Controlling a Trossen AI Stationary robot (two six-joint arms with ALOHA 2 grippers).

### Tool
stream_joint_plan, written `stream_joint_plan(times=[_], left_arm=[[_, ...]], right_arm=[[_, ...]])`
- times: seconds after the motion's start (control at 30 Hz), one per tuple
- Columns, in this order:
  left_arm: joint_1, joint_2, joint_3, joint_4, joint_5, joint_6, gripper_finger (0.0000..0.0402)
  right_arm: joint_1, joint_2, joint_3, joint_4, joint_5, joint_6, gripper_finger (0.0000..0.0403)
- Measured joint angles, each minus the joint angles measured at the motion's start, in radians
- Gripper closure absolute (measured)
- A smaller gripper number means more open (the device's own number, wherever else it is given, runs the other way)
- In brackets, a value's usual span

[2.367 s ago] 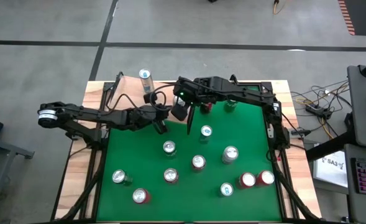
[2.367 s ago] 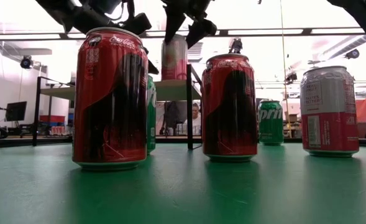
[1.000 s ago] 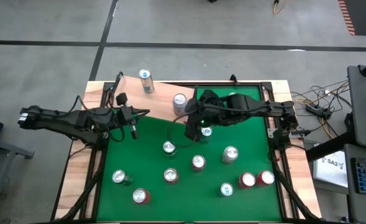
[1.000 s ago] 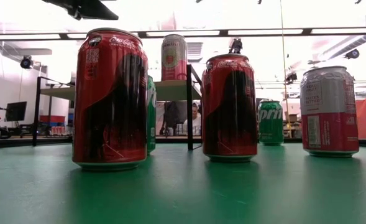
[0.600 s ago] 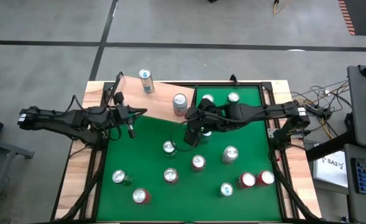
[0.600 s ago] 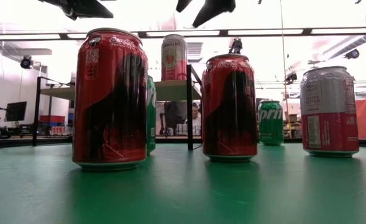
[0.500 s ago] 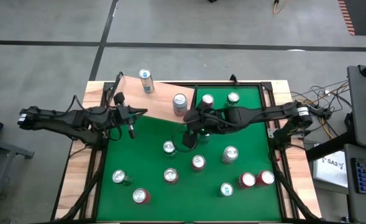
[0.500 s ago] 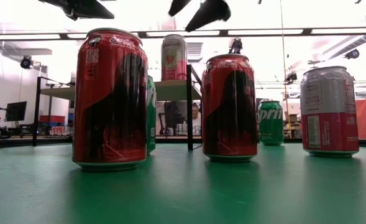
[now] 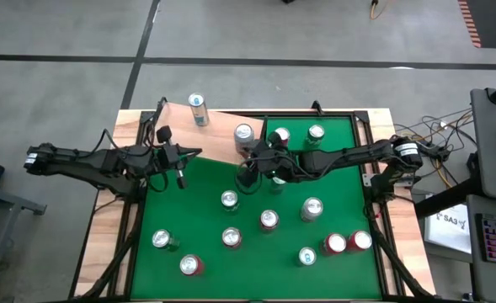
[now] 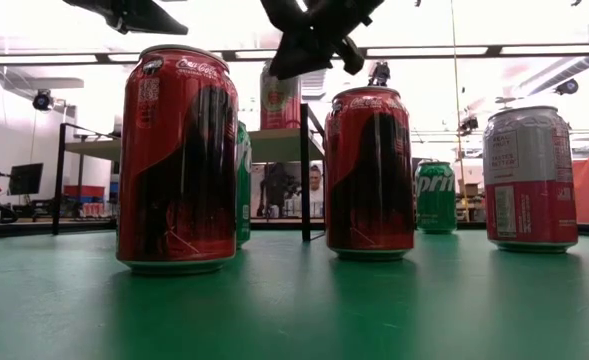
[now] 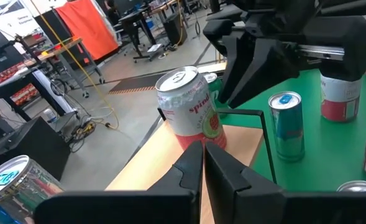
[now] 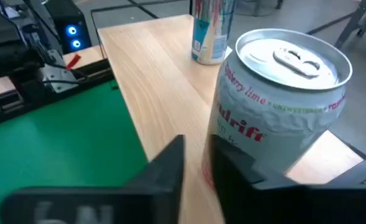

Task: Place canned beverage on shelf
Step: Put the pink/white soda can on the shelf

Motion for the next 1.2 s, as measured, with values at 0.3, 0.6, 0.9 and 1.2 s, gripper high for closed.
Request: stream_joint_plan(times=[0.3,0.6,0.9,1.2], left_arm=[[0.000,0.005,0.000,0.000,-0.001,0.010,0.0402],[0.000,0.009,0.000,-0.001,-0.001,0.011,0.0402],[0.000,0.052,0.000,0.008,-0.001,0.026,0.0402],[0.010,0.175,0.000,0.153,-0.001,0.034,0.0402]], right_arm=[[-0.043,0.031,-0.001,0.029,0.005,-0.001,0.0392],[-0.082,0.051,-0.002,0.032,0.009,0.022,0.0392],[-0.087,0.043,-0.002,0.035,0.029,0.036,0.0392],[-0.061,-0.048,0.006,-0.078,-0.083,-0.029,0.0392]])
